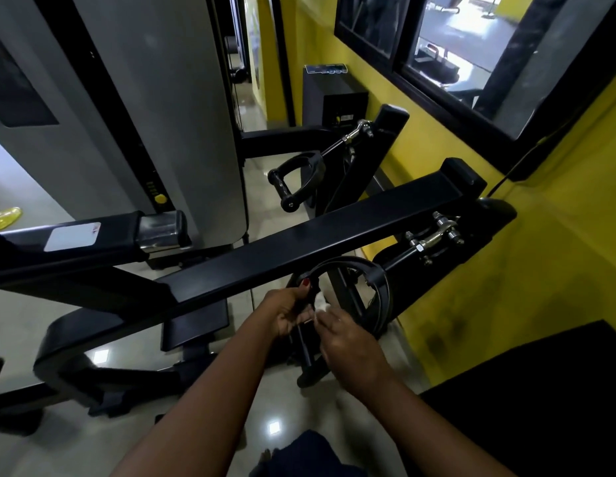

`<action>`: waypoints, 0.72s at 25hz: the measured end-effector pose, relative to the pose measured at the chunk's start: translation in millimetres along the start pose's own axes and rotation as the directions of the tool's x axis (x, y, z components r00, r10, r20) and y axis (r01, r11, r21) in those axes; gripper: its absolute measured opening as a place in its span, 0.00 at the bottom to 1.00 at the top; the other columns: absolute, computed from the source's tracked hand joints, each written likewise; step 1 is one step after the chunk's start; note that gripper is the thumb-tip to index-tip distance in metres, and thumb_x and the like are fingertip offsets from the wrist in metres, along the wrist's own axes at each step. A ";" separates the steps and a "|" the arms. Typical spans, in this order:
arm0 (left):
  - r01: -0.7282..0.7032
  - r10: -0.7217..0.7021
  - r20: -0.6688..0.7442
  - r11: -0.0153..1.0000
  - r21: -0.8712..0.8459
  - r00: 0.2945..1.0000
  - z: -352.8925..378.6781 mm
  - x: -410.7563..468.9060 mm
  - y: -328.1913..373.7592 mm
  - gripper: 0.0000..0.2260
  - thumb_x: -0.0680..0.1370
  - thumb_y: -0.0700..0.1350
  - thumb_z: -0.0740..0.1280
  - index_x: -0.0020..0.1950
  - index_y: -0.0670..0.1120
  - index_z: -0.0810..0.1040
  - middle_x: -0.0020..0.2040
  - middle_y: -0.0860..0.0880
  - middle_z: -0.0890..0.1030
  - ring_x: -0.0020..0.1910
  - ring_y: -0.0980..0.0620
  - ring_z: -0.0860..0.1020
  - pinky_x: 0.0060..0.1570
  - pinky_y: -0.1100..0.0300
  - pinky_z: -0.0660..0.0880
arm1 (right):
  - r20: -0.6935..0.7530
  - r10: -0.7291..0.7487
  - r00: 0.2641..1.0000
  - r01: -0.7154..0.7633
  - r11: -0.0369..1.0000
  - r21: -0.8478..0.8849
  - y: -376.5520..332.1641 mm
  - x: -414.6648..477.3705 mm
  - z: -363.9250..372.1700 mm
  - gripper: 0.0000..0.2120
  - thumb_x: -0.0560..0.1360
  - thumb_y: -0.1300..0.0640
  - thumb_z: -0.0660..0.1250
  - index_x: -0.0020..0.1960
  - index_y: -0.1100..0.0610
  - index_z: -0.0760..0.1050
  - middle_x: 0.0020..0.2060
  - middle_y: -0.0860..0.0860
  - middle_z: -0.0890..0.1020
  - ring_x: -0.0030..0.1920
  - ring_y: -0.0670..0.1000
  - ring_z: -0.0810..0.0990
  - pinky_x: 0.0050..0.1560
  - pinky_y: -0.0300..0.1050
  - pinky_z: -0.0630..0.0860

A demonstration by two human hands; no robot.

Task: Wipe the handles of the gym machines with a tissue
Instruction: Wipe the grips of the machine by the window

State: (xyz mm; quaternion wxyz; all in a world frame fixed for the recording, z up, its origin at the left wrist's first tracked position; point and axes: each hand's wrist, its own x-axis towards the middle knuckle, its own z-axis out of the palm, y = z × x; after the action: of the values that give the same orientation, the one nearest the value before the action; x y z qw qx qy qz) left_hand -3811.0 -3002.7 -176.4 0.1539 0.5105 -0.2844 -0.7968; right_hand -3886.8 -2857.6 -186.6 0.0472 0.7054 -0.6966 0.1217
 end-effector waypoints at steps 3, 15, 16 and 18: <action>0.030 -0.024 0.082 0.997 -0.069 0.996 -2.0 -5.8 5.4 0.09 0.79 0.42 0.65 0.55 0.37 0.76 0.39 0.43 0.82 0.36 0.48 0.81 0.29 0.57 0.81 | -0.019 0.165 0.986 -0.163 0.984 0.064 3.9 17.7 1.9 0.35 0.43 0.56 0.86 0.48 0.61 0.81 0.48 0.56 0.82 0.48 0.57 0.82 0.45 0.44 0.80; -0.068 0.062 0.088 0.996 0.063 0.994 -6.5 -2.3 18.5 0.14 0.75 0.45 0.72 0.55 0.37 0.79 0.43 0.42 0.84 0.35 0.48 0.84 0.36 0.54 0.82 | -0.048 0.646 0.762 -0.570 0.703 0.424 -8.1 65.7 0.0 0.02 0.77 0.59 0.66 0.48 0.58 0.76 0.40 0.52 0.80 0.41 0.52 0.79 0.38 0.43 0.73; -0.077 0.070 0.073 0.993 0.094 0.995 -6.0 -1.7 18.7 0.14 0.75 0.43 0.72 0.56 0.36 0.79 0.44 0.41 0.84 0.37 0.47 0.83 0.37 0.54 0.82 | 0.025 0.718 0.696 -0.622 0.585 0.520 -2.7 71.8 0.2 0.03 0.78 0.58 0.65 0.48 0.57 0.76 0.40 0.51 0.80 0.41 0.51 0.79 0.38 0.43 0.73; -0.094 0.090 0.030 0.984 0.150 0.995 -6.4 1.1 21.3 0.12 0.75 0.38 0.72 0.55 0.33 0.79 0.46 0.38 0.82 0.36 0.46 0.80 0.32 0.56 0.81 | 0.269 0.809 0.523 -0.674 0.200 0.711 11.1 83.0 3.9 0.05 0.79 0.57 0.64 0.50 0.57 0.78 0.42 0.51 0.82 0.44 0.52 0.81 0.41 0.44 0.76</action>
State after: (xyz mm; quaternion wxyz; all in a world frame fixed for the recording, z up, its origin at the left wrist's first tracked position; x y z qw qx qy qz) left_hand -3806.7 -3022.0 -166.2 0.1480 0.4979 -0.3691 -0.7707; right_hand -3897.5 -2939.4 -171.7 -0.2545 0.2174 -0.8224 0.4600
